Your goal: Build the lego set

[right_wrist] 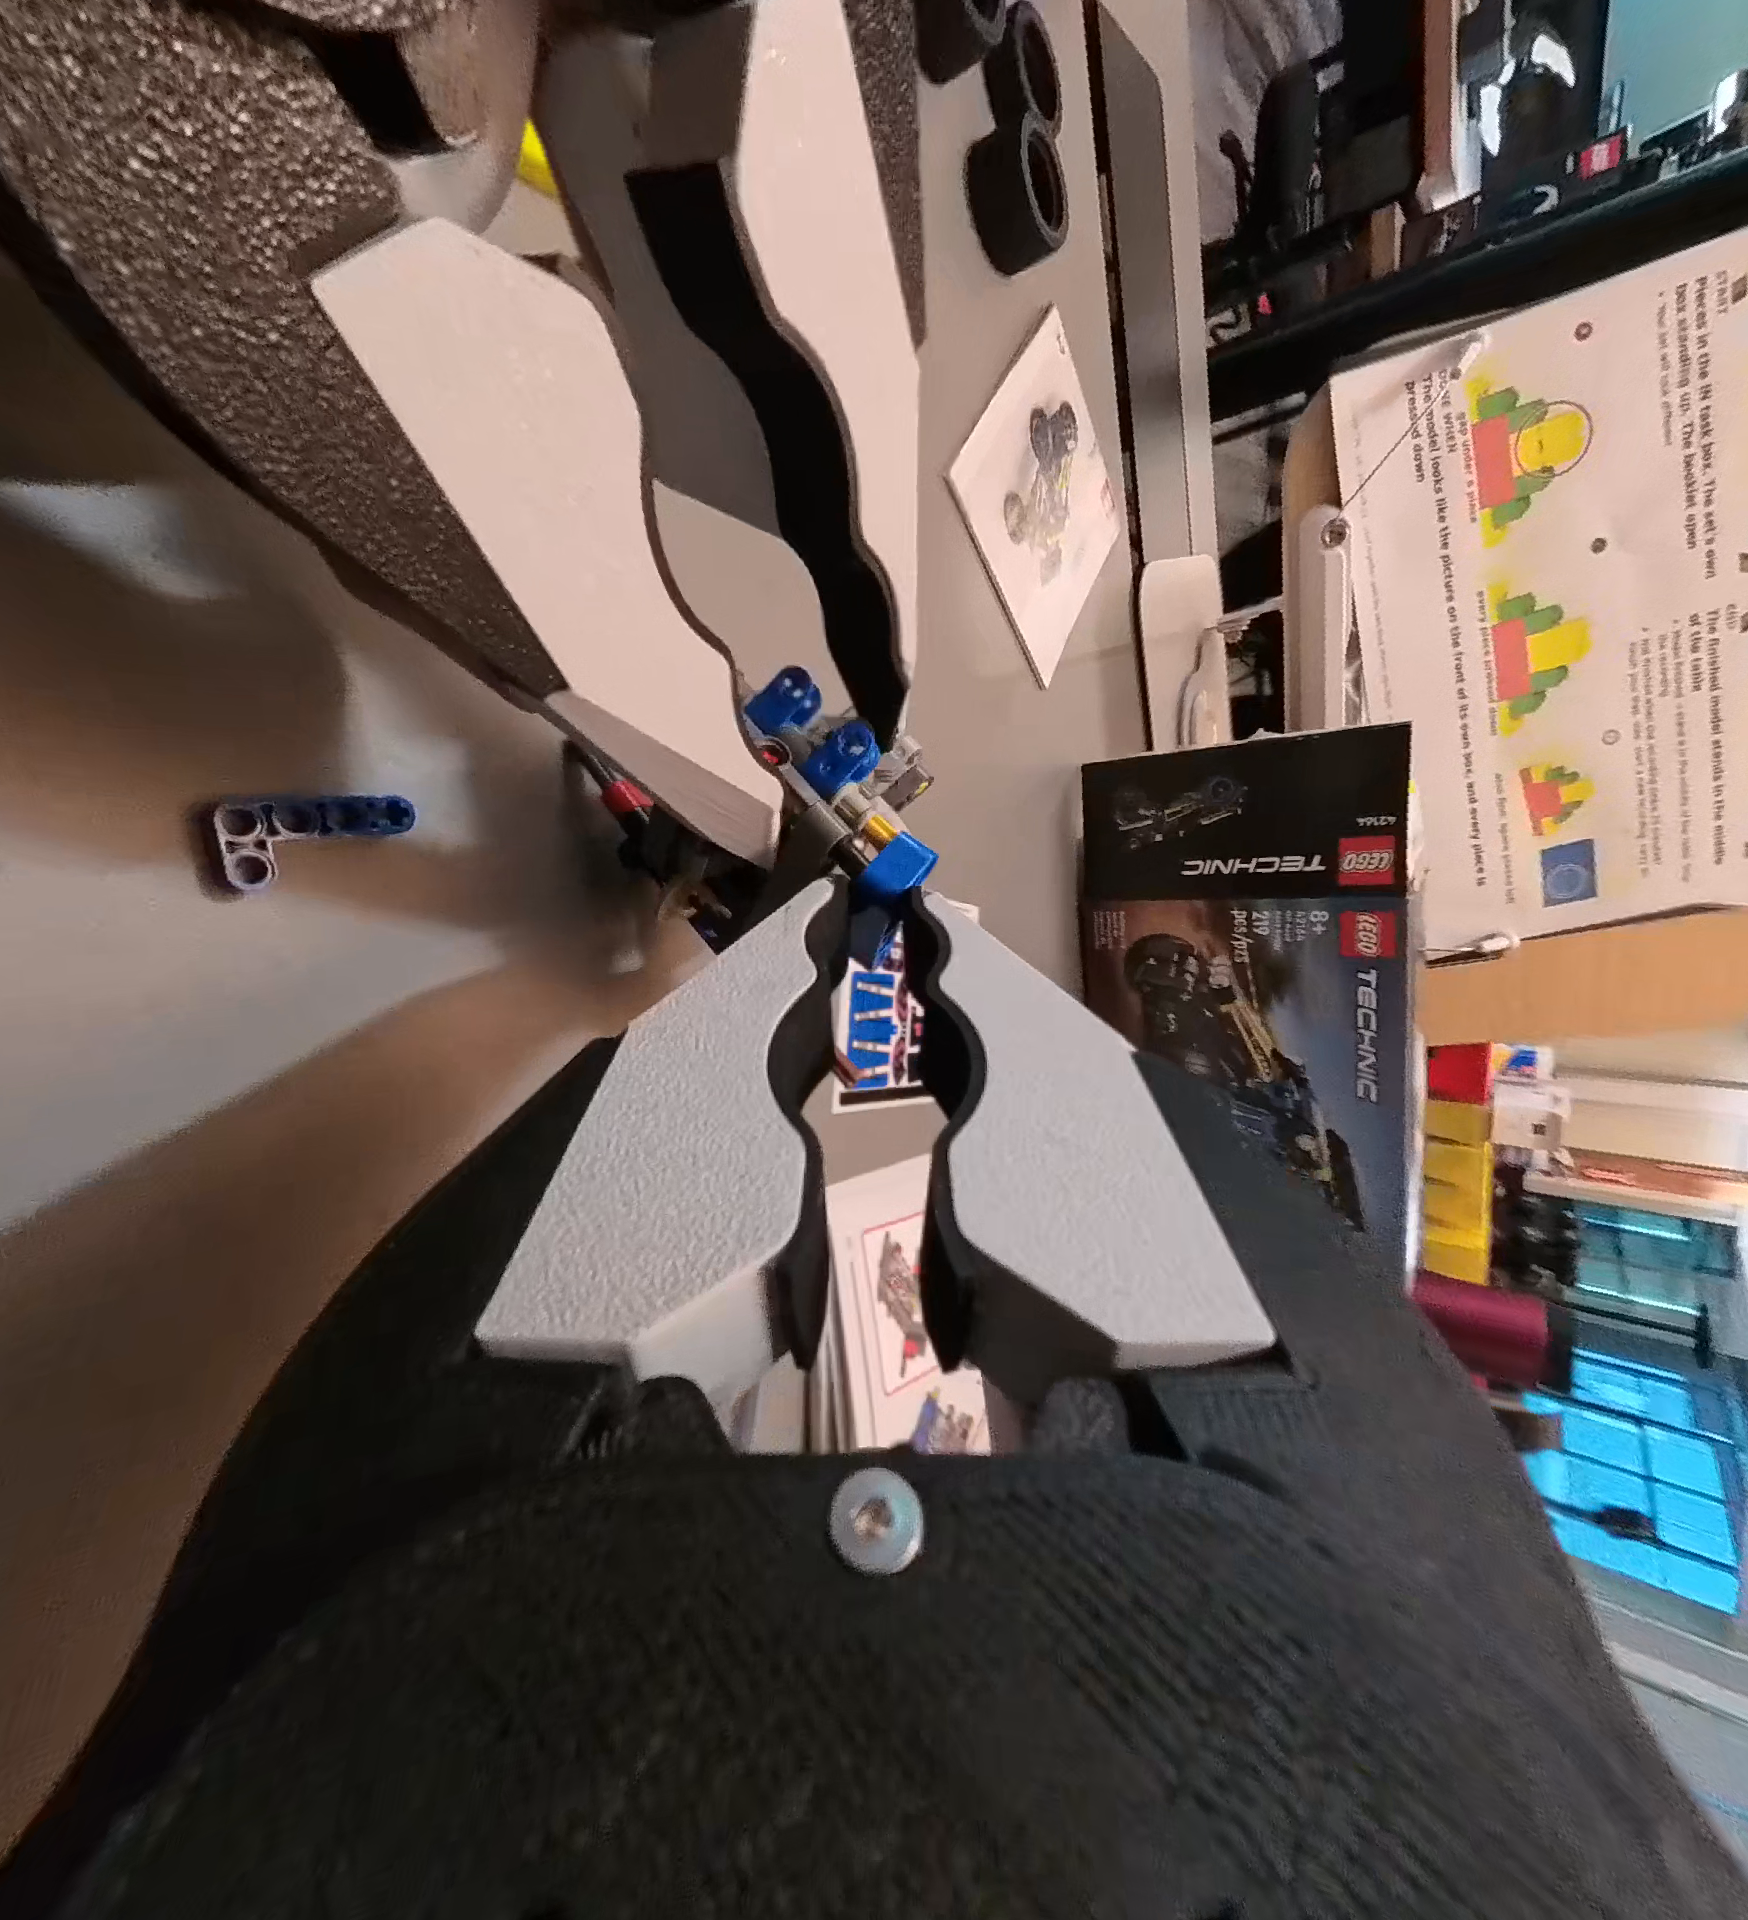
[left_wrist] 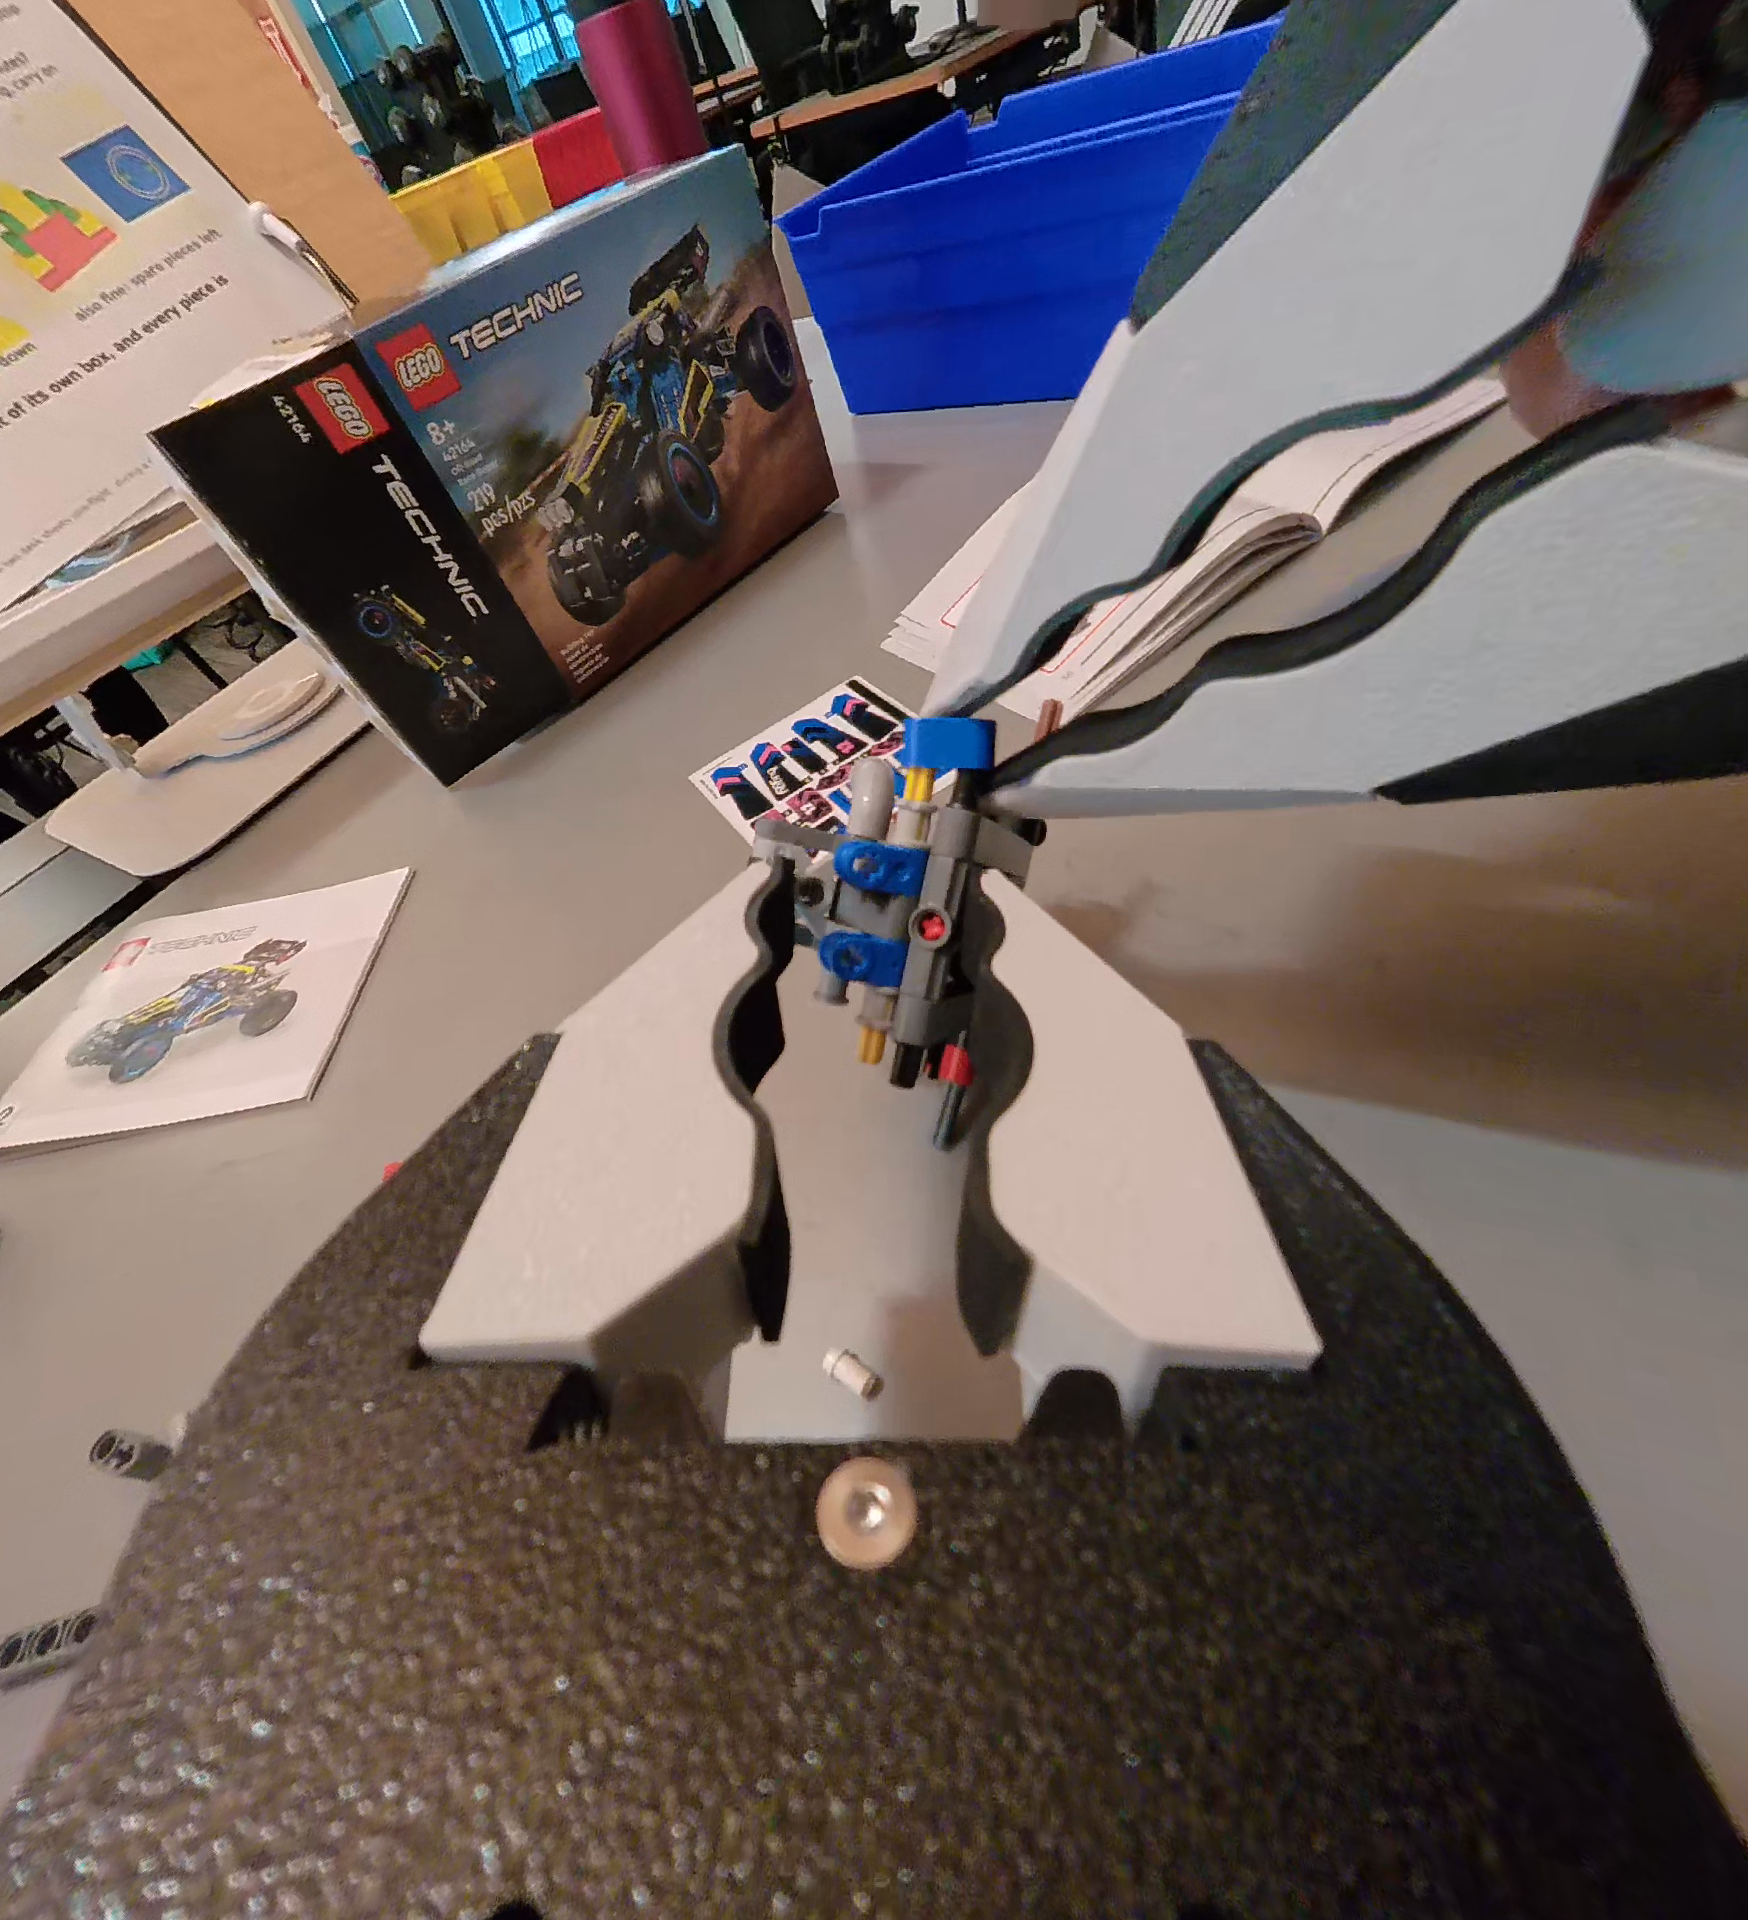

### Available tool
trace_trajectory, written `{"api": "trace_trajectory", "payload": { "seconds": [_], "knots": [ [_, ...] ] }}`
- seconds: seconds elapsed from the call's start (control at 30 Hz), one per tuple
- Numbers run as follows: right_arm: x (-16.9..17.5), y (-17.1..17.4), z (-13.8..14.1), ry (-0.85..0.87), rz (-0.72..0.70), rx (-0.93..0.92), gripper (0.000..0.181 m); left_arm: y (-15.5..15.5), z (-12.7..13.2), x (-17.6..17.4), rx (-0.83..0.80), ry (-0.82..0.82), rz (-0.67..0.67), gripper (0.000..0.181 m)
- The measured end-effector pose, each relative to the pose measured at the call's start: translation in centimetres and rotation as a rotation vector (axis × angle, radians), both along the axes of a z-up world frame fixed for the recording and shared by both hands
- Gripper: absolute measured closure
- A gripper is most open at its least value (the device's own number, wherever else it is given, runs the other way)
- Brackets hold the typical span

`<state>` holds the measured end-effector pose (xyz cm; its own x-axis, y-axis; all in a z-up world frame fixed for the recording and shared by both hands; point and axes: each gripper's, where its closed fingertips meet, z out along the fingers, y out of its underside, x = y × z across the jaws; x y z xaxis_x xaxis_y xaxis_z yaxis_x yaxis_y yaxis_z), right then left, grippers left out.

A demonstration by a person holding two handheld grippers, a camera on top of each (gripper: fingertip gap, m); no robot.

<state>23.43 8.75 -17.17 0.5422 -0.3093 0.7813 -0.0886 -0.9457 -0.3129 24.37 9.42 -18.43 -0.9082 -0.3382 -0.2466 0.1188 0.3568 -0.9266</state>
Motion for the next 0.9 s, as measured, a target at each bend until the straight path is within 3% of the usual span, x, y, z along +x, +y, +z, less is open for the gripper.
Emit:
{"api": "trace_trajectory", "payload": {
  "seconds": [0.17,0.5,0.9],
  "knots": [
    [-0.23,0.16,-0.03,0.083,0.067,0.167,0.173,0.01,0.06,-0.09,-0.001,-0.016,-0.012,0.152],
    [-0.91,-0.02,0.07,0.219,0.242,0.127,0.174,-0.10,0.05,-0.20,0.001,-0.027,-0.025,0.151],
    [-0.99,0.03,-0.34,0.341,0.190,0.383,0.174,-0.18,0.01,-0.22,0.005,-0.028,-0.024,0.152]
  ]
}}
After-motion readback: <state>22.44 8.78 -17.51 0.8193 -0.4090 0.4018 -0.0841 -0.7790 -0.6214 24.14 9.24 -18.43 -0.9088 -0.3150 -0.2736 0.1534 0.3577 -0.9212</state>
